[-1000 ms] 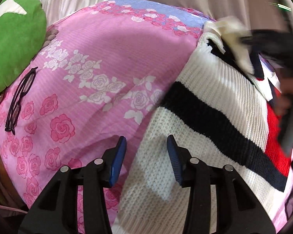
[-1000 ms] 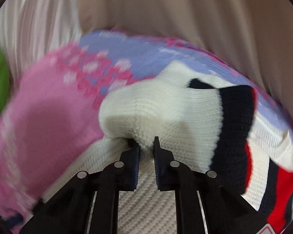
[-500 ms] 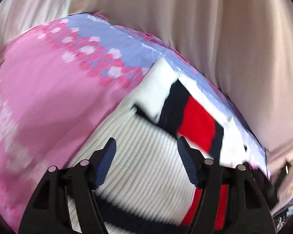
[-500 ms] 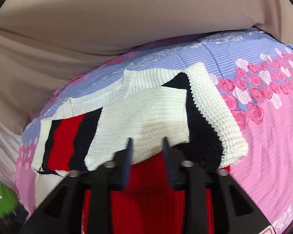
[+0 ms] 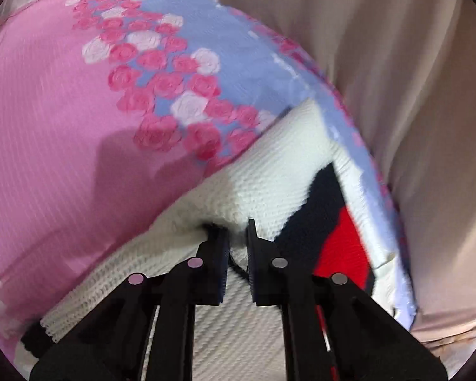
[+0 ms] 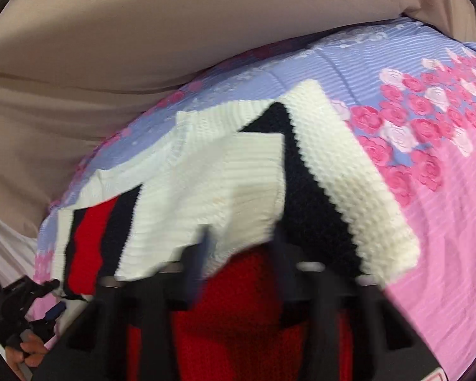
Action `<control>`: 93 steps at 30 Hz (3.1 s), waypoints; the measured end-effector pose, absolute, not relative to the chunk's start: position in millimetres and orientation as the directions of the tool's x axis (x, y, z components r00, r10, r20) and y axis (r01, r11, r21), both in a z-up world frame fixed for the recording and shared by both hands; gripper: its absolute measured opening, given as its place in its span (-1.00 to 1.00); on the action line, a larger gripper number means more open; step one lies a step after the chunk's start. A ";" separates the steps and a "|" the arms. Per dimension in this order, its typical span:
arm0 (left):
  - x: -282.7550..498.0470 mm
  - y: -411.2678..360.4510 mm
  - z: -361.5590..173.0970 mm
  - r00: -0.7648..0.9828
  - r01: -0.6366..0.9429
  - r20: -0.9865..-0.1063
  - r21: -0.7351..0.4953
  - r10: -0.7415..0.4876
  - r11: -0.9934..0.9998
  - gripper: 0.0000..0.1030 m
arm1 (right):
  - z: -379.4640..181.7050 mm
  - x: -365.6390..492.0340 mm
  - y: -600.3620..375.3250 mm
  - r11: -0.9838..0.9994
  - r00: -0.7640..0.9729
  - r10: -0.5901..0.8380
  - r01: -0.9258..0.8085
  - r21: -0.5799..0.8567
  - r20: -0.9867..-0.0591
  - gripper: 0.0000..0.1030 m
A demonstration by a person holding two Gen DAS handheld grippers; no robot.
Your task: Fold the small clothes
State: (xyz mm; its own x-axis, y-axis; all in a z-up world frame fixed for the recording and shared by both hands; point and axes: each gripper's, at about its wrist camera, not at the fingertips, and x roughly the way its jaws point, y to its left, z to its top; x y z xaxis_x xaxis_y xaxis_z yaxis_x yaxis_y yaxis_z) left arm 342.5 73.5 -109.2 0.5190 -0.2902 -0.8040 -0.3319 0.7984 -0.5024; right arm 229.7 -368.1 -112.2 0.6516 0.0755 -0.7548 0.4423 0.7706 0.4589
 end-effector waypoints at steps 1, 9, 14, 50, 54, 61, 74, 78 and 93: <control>338.3 76.4 -97.0 0.561 -0.322 -0.781 -0.511 -0.274 0.797 -0.81 | -107.4 229.8 -369.0 0.762 0.665 0.083 0.438 0.477 -0.742 -0.82; 333.8 65.8 -121.0 0.526 -0.320 -0.839 -0.350 -0.143 0.880 -0.81 | -70.2 222.5 -369.1 0.847 0.722 0.001 0.367 0.384 -0.692 -0.84; 330.5 61.6 -119.5 0.540 -0.292 -0.833 -0.315 -0.116 0.903 -0.79 | -87.3 208.3 -373.2 0.805 0.719 0.010 0.407 0.432 -0.695 -0.85; 79.8 145.4 -108.5 0.283 -0.166 -0.888 -0.417 -0.362 0.894 -0.70 | -116.1 -55.3 -247.5 0.812 0.493 0.282 0.335 0.479 -0.823 -0.79; 62.9 150.3 -72.0 0.342 -0.127 -0.854 -0.455 -0.392 0.881 -0.73 | -78.5 -62.8 -259.0 0.823 0.570 0.221 0.327 0.464 -0.792 -0.83; -12.0 142.8 -39.2 0.267 -0.022 -0.859 -0.458 -0.436 0.889 -0.74 | -31.8 -109.8 -287.7 0.874 0.578 0.107 0.333 0.353 -0.809 -0.85; -110.1 153.6 -10.5 0.137 0.140 -0.919 -0.351 -0.369 0.926 -0.81 | -13.6 -247.9 -278.2 0.926 0.327 0.201 0.243 0.288 -0.923 -0.86; -53.2 131.3 10.2 0.296 0.170 -0.871 -0.357 -0.393 0.919 -0.82 | 2.5 -212.1 -289.1 0.906 0.474 0.193 0.250 0.342 -0.859 -0.86; 104.4 78.3 -4.5 0.544 0.046 -0.805 -0.252 -0.236 0.967 0.16 | -9.3 -20.0 -341.4 0.876 0.668 -0.048 0.386 0.290 -0.743 -0.19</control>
State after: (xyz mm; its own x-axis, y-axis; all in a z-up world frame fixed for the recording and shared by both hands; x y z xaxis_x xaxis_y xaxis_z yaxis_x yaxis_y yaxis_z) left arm 104.4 78.3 -4.5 0.5439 -0.2356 -0.8054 0.0464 0.9667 -0.2515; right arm -20.0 -341.4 -9.3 0.6678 -0.0482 -0.7427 0.3859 0.8757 0.2901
